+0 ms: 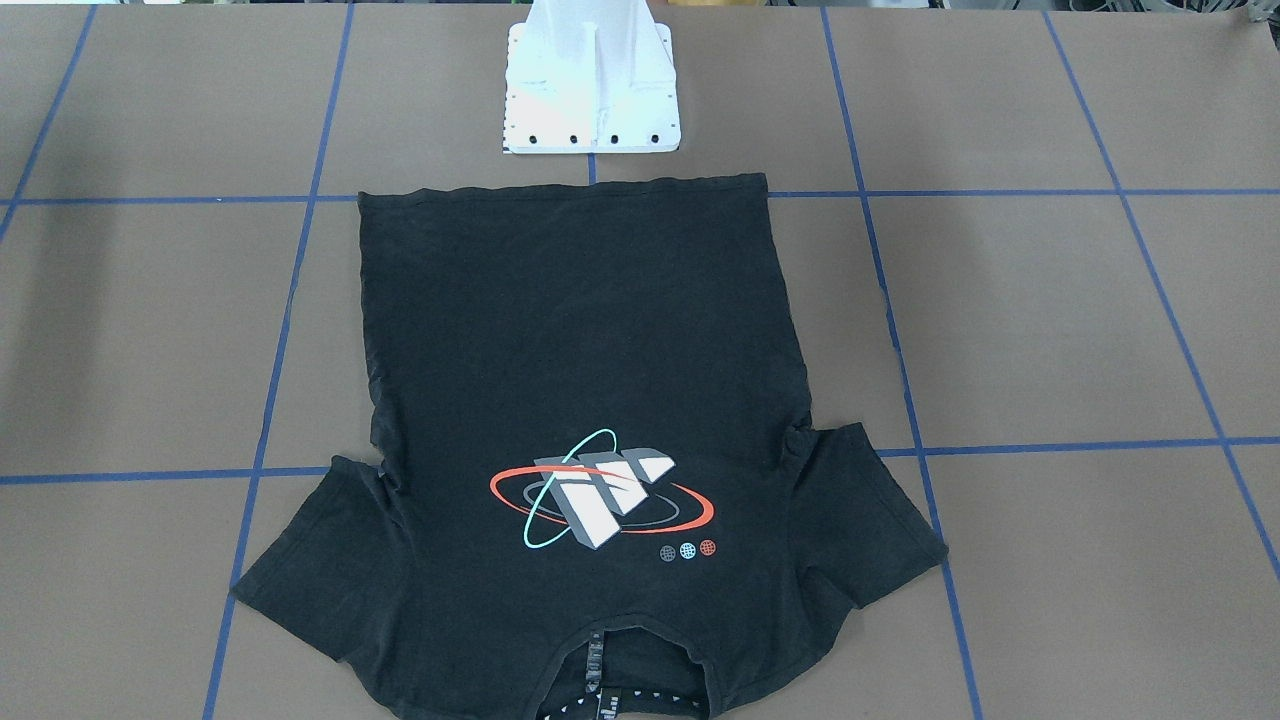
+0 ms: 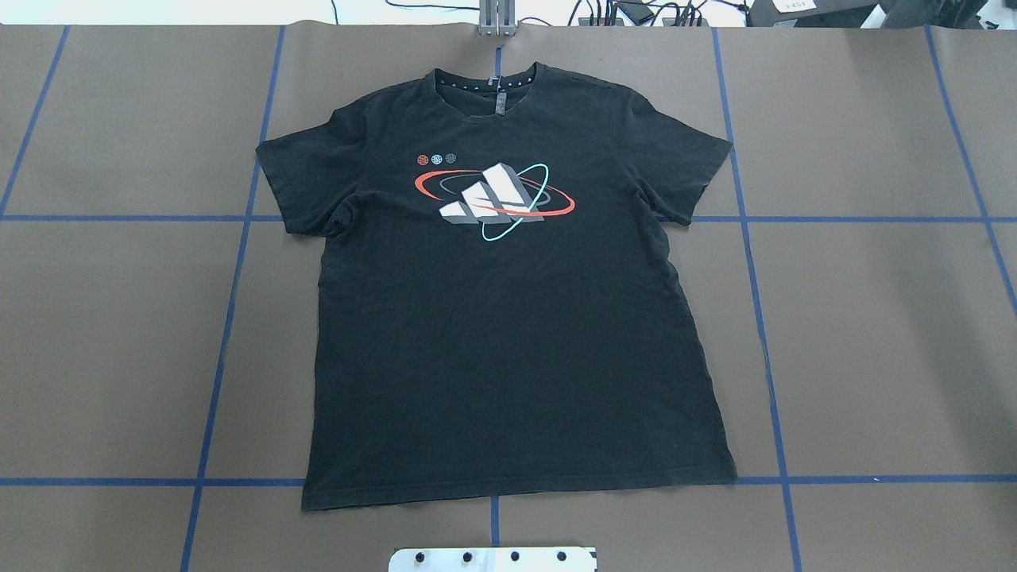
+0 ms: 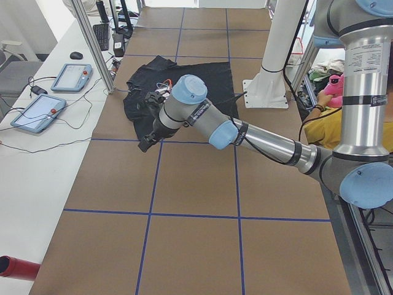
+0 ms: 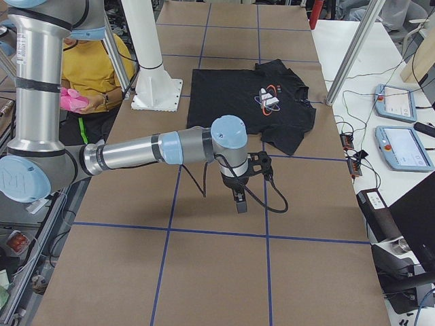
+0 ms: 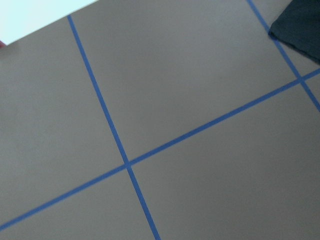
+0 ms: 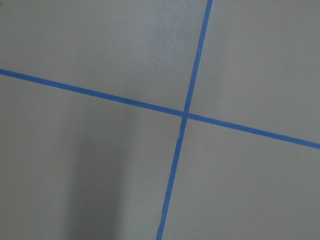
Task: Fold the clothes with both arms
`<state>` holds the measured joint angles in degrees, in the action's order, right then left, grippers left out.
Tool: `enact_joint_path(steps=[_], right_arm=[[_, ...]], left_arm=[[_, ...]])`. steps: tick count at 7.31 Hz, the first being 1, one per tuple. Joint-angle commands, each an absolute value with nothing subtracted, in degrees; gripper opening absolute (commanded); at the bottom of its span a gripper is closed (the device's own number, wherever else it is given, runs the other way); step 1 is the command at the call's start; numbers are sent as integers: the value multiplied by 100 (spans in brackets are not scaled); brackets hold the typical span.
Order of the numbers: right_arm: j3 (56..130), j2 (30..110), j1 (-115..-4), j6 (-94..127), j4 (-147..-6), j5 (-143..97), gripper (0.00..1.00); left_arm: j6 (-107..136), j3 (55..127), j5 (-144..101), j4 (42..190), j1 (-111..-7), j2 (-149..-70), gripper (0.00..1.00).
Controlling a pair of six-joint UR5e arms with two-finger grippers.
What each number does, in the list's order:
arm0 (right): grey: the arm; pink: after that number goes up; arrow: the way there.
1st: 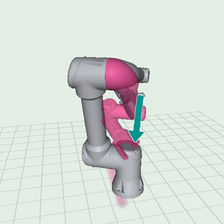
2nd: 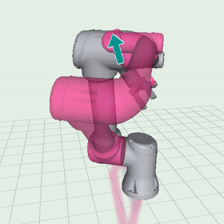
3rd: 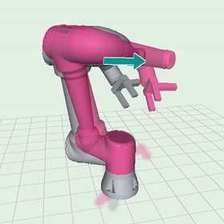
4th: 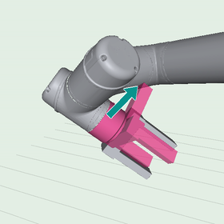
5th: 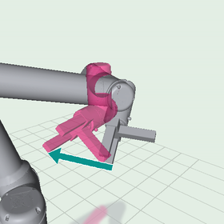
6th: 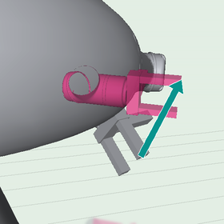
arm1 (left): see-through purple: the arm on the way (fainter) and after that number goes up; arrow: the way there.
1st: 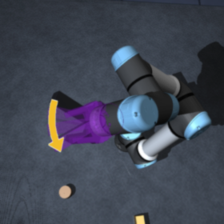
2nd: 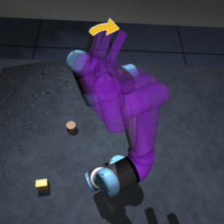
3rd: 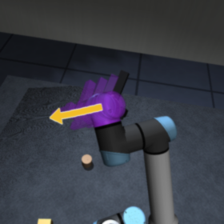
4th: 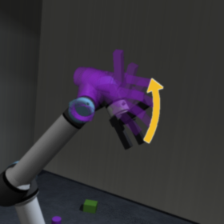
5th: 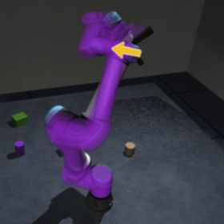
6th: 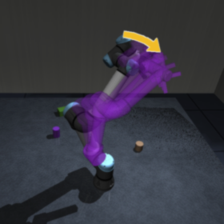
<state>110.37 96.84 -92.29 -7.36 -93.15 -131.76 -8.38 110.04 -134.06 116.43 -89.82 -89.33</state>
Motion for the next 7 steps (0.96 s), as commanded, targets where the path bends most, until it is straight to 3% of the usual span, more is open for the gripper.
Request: enact_joint_path(steps=[1, 4, 7], right_arm=[[10934, 9441, -9220, -651, -9272, -13472, 100], [10679, 8984, -8703, -370, -9089, -13562, 100], [10023, 8598, -7931, 1968, -7565, -13536, 100]], left_arm=[[535, 10355, -13438, 12198, -8825, -9683, 99], [1828, 10197, -13386, 12838, -7756, -10002, 100], [3070, 9346, -12740, 13504, -7173, -10668, 100]])
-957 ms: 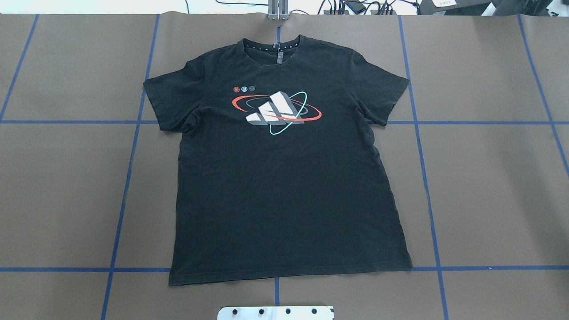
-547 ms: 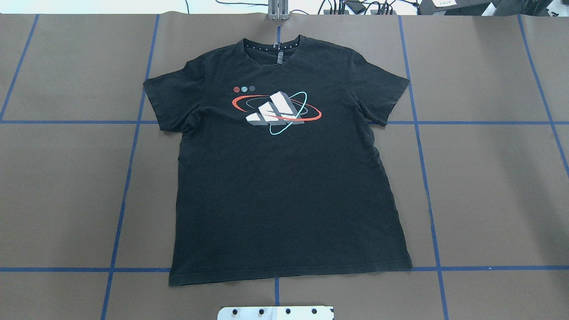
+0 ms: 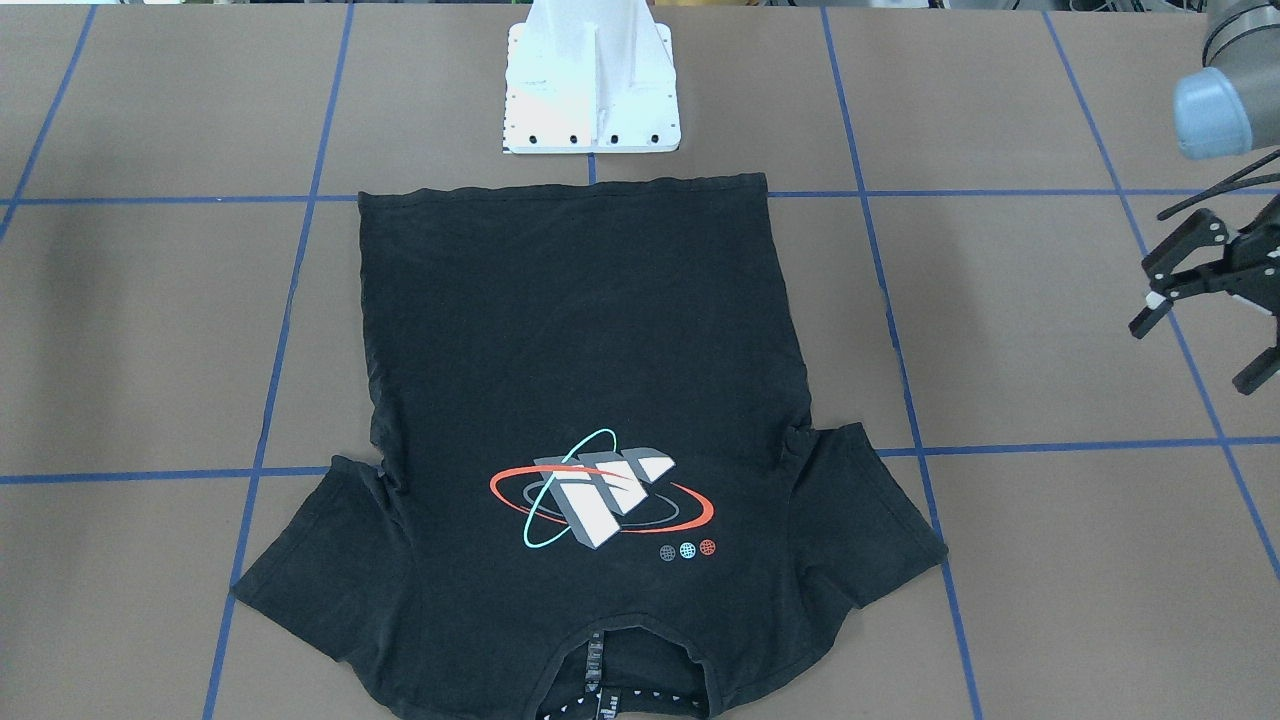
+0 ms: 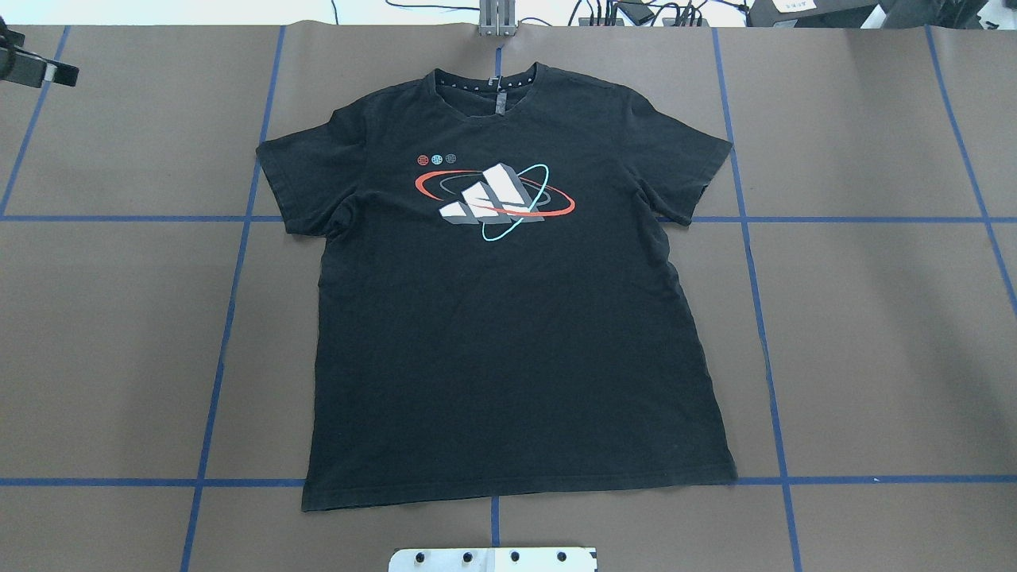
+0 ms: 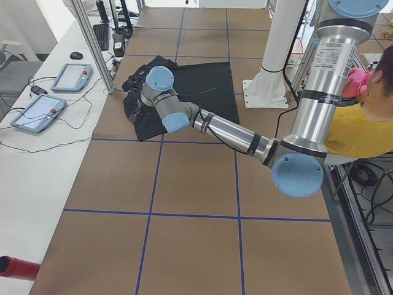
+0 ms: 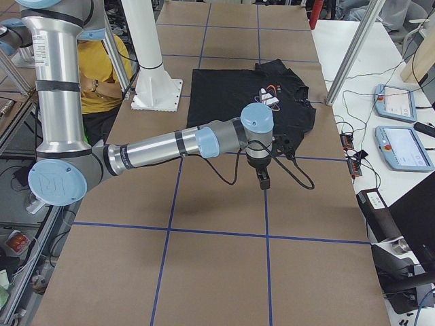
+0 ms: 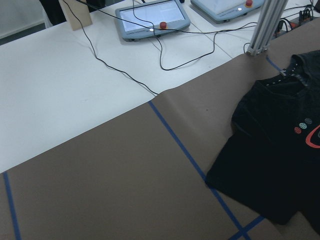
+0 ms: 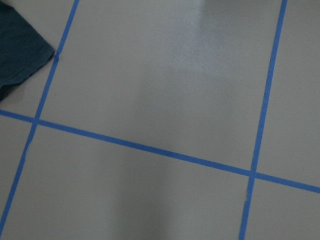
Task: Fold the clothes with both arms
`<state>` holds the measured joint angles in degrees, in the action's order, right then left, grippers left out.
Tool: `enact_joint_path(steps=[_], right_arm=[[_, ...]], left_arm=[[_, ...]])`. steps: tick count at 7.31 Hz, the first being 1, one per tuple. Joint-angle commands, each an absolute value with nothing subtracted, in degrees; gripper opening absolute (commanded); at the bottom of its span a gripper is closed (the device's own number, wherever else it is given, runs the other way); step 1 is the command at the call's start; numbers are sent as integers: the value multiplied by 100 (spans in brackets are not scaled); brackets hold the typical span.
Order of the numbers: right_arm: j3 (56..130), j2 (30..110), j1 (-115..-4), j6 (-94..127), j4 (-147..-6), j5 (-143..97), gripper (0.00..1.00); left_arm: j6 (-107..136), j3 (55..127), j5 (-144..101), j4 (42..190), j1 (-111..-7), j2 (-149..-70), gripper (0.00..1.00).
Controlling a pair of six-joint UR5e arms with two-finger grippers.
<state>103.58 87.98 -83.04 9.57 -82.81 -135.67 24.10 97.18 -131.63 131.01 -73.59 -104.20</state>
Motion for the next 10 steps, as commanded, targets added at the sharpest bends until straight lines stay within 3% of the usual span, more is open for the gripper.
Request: enact_joint_path(steps=[1, 7, 10], right_arm=[[9593, 8343, -7571, 2787, -6880, -13405, 100], [6166, 5882, -5600, 5853, -3835, -11402, 95], [5828, 5713, -5476, 5862, -3771, -11198, 79]], left_arm=[[3485, 9143, -12492, 13996, -6850, -10687, 100], [3718, 9097, -12235, 14290, -6452, -10653, 100], [3753, 9097, -12234, 14291, -6407, -10644, 100]])
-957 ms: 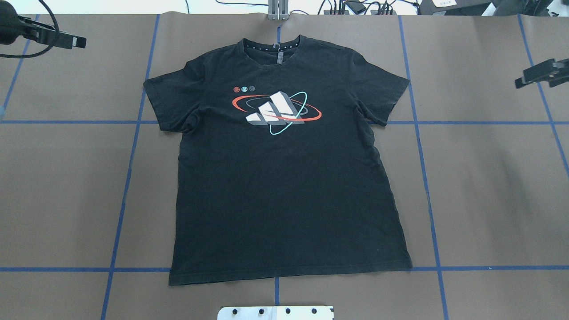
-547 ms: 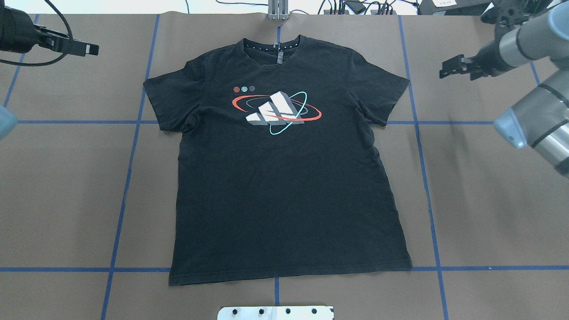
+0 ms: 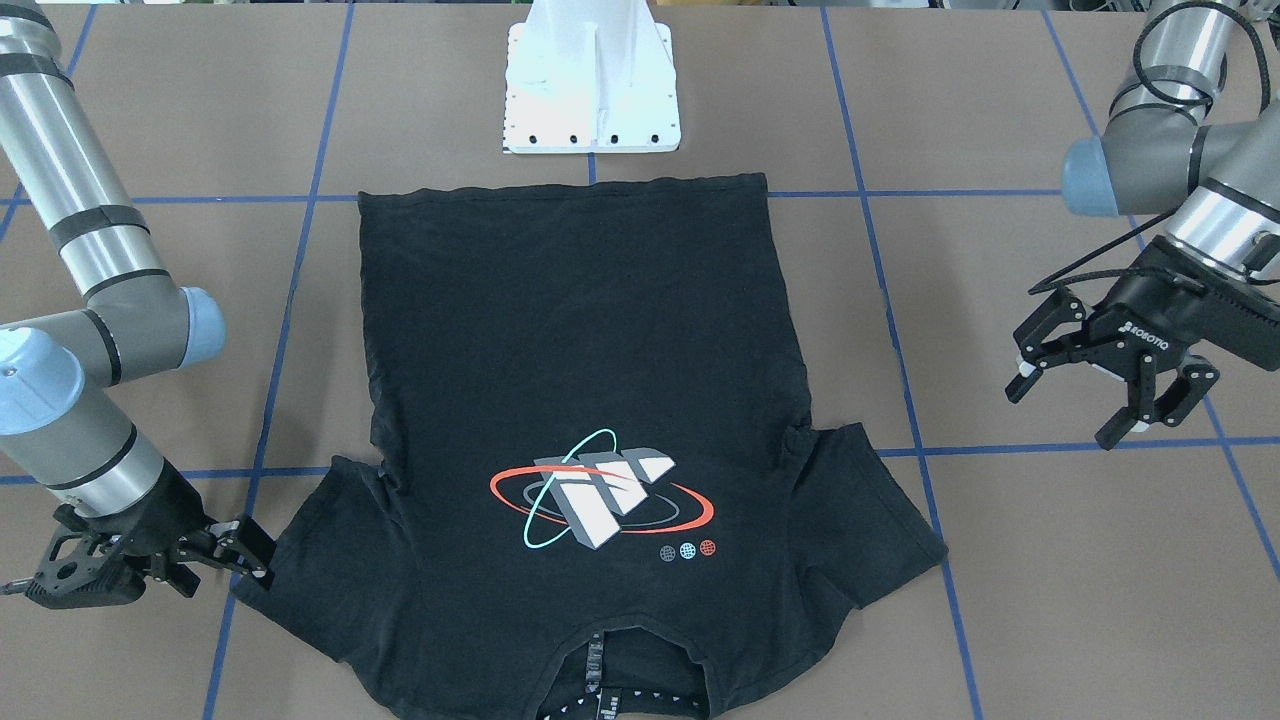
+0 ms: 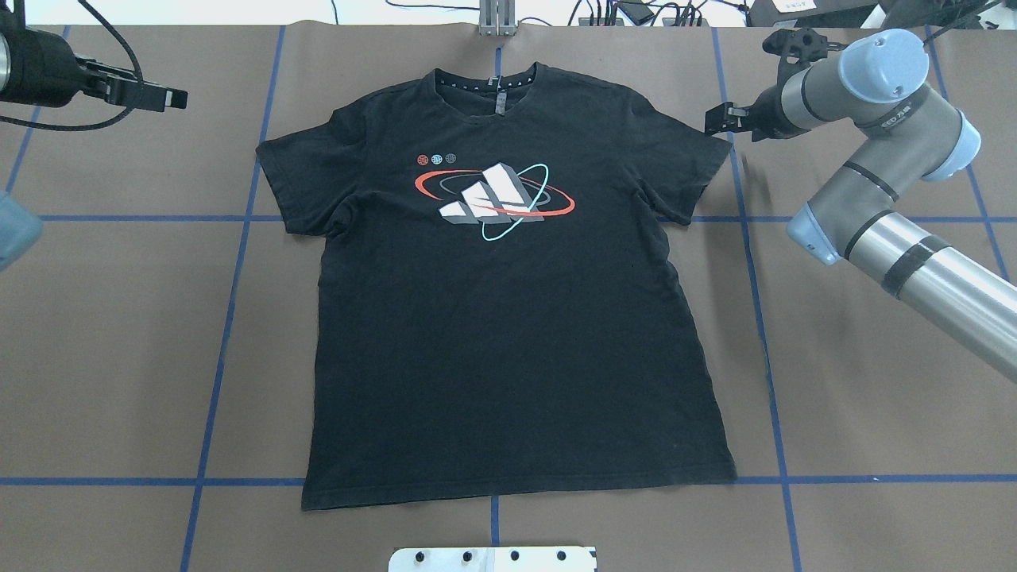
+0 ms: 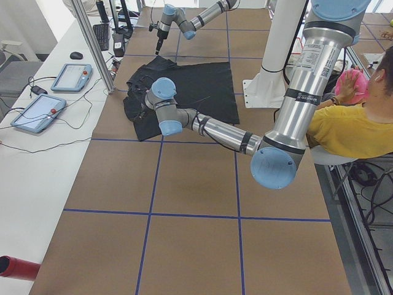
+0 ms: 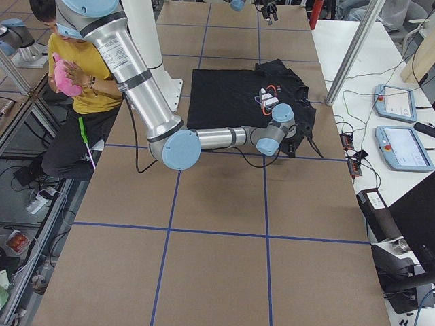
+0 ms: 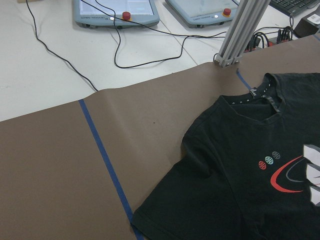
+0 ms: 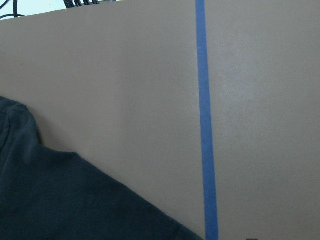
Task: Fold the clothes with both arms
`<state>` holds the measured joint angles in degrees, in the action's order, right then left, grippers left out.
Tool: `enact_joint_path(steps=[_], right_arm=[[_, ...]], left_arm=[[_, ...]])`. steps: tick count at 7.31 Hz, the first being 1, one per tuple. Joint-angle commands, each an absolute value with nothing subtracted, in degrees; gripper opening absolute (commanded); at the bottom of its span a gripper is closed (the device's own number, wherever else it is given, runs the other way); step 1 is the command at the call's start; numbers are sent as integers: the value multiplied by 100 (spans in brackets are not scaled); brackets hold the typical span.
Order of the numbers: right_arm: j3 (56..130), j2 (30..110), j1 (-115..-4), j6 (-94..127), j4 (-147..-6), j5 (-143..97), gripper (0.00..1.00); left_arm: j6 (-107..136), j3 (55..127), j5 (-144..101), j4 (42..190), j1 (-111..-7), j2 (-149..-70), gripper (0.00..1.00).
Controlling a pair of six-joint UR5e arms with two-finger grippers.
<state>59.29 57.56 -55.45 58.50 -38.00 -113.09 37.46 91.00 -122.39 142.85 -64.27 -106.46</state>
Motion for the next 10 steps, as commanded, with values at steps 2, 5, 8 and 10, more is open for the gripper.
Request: enact_joint_path(steps=[2, 5, 8, 10], right_arm=[[5749, 5713, -5441, 5862, -3762, -11162, 68], [5739, 5713, -5414, 5862, -3762, -11109, 51], [5739, 5669, -5405, 5854, -3771, -11109, 0], [5800, 5625, -5423, 5871, -3762, -11118, 0]], left_arm=[[3753, 9088, -12234, 14291, -6407, -10644, 100], [3753, 9070, -12234, 14300, -6407, -10643, 100], [3753, 9070, -12234, 14291, -6407, -10635, 100], [3753, 9070, -12234, 14300, -6398, -10626, 100]])
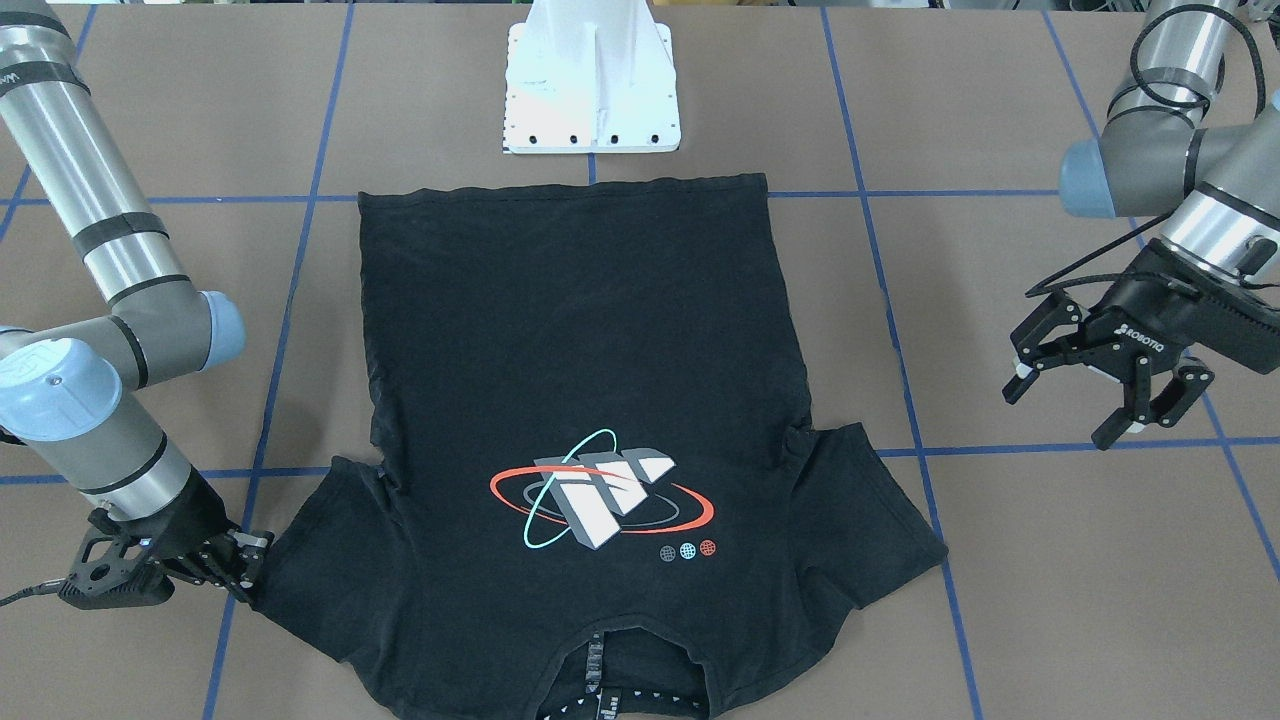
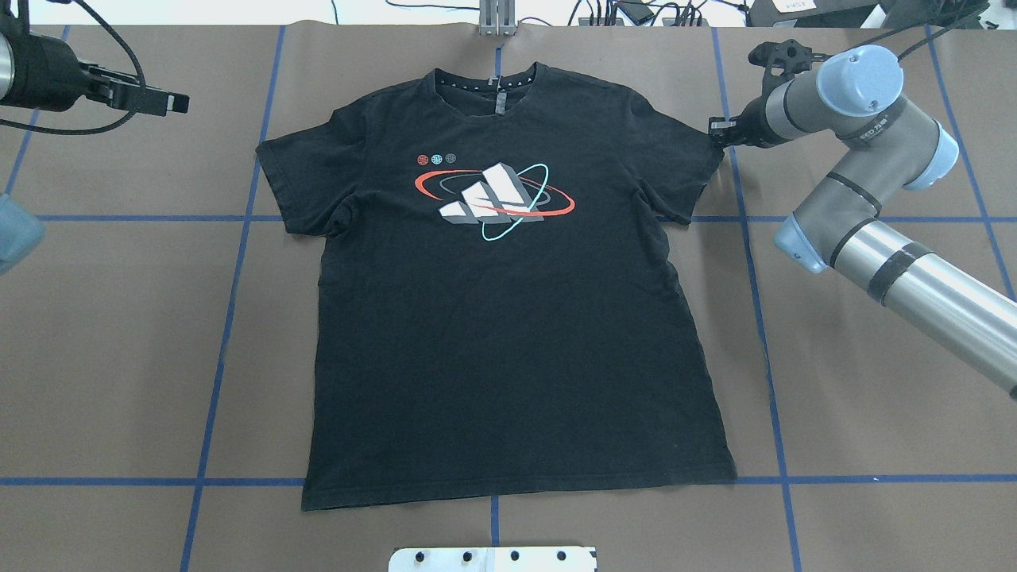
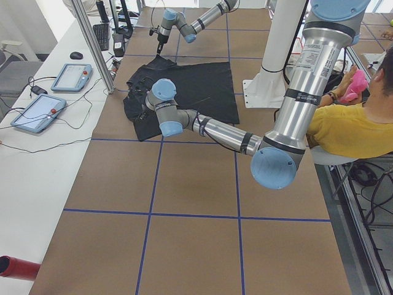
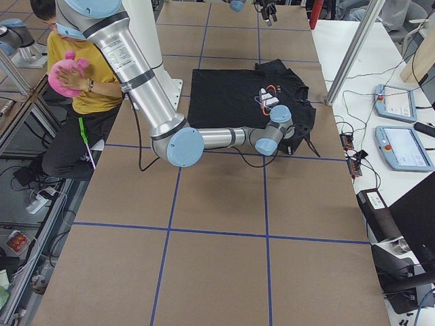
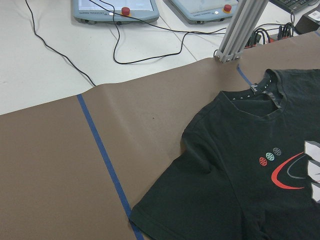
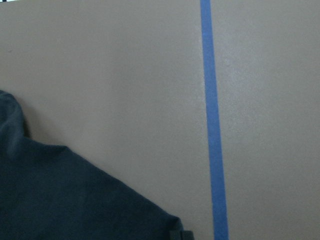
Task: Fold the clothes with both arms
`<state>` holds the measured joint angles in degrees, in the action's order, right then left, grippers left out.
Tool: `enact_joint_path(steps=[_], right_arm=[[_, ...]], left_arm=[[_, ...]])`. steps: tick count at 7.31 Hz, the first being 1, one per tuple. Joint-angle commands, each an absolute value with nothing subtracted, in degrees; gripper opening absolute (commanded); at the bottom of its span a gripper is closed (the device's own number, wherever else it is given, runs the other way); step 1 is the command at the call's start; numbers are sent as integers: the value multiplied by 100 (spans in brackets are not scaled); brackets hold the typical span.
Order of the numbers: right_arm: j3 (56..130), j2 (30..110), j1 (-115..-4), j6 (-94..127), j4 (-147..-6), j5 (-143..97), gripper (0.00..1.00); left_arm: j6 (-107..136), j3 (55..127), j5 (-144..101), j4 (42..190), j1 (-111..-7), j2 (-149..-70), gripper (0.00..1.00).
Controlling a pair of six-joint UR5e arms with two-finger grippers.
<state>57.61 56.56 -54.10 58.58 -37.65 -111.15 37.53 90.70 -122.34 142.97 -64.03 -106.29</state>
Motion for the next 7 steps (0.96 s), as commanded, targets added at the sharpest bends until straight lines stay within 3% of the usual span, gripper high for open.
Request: enact_joint_path(steps=[1, 4, 7], right_arm=[[5923, 5590, -5432, 5880, -3770, -11127, 0], [6449, 5581, -5336, 6519, -3876, -11118, 0], [6469, 4461, -4792, 7303, -5294, -10313, 0]], left_arm=[[3753, 9070, -12234, 14300, -6398, -10617, 100], [3753, 9079, -12234, 14300, -6398, -10617, 100], [3753, 9079, -12234, 14309, -6398, -10617, 100]])
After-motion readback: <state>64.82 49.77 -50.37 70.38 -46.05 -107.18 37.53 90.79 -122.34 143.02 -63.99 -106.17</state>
